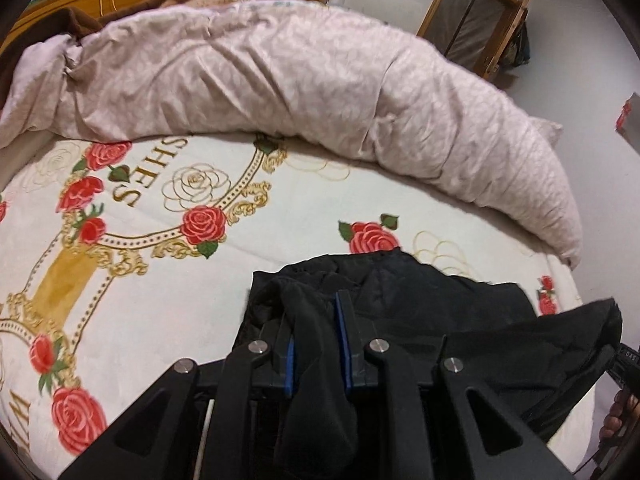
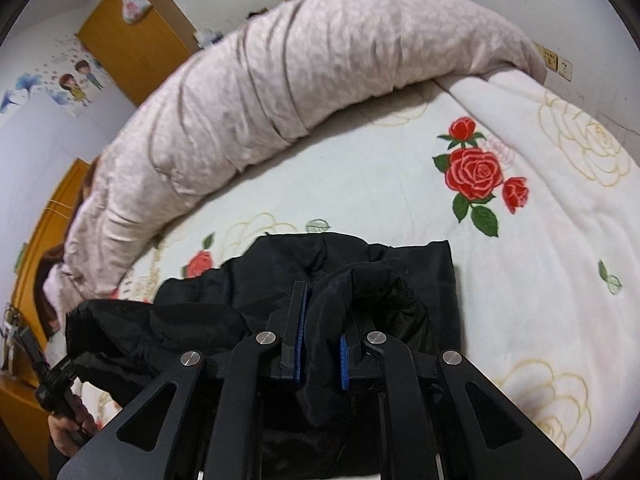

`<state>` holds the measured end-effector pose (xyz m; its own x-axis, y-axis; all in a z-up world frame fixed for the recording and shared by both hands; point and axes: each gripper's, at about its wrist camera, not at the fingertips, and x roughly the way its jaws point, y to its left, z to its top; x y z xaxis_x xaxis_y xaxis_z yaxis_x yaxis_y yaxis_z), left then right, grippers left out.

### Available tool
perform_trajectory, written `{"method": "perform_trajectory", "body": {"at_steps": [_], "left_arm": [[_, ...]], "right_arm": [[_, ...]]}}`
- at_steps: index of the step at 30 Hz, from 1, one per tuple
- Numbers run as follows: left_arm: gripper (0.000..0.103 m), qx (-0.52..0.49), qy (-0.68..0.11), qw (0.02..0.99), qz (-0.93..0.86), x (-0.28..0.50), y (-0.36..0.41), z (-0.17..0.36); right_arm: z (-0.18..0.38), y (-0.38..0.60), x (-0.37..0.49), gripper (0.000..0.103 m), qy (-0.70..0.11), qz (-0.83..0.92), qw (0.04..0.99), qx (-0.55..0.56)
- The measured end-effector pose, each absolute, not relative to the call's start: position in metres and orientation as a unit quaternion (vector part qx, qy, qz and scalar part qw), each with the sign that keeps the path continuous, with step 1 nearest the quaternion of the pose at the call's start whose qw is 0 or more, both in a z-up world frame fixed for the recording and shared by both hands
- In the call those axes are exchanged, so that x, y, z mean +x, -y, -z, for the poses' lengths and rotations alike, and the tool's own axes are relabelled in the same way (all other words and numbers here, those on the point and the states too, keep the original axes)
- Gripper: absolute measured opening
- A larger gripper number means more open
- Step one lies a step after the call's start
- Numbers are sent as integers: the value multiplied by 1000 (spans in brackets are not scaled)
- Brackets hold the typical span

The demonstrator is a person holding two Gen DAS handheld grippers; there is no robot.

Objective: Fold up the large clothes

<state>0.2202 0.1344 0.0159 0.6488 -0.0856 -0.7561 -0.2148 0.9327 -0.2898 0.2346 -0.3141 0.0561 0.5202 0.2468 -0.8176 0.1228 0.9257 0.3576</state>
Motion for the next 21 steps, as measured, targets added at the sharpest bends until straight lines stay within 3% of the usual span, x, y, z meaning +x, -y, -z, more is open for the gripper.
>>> {"method": "perform_trajectory", "body": {"at_steps": [15,17,20,21], "left_arm": [[27,-207,-447,870,-22,268,-136,34],[31,-222,-449,865,-16,268,-139,32],[48,-251,-434,865,1,264,-145,20],[58,-255,-426,868,6,263,-146,16]], "right_arm": [[1,314,279,17,-527,-28,824,206],[-3,317,278,19,-523,-33,824,216],[-11,320,273,25,-513,-48,826,229],[-15,322,271,27,-508,-54,826,238]]}}
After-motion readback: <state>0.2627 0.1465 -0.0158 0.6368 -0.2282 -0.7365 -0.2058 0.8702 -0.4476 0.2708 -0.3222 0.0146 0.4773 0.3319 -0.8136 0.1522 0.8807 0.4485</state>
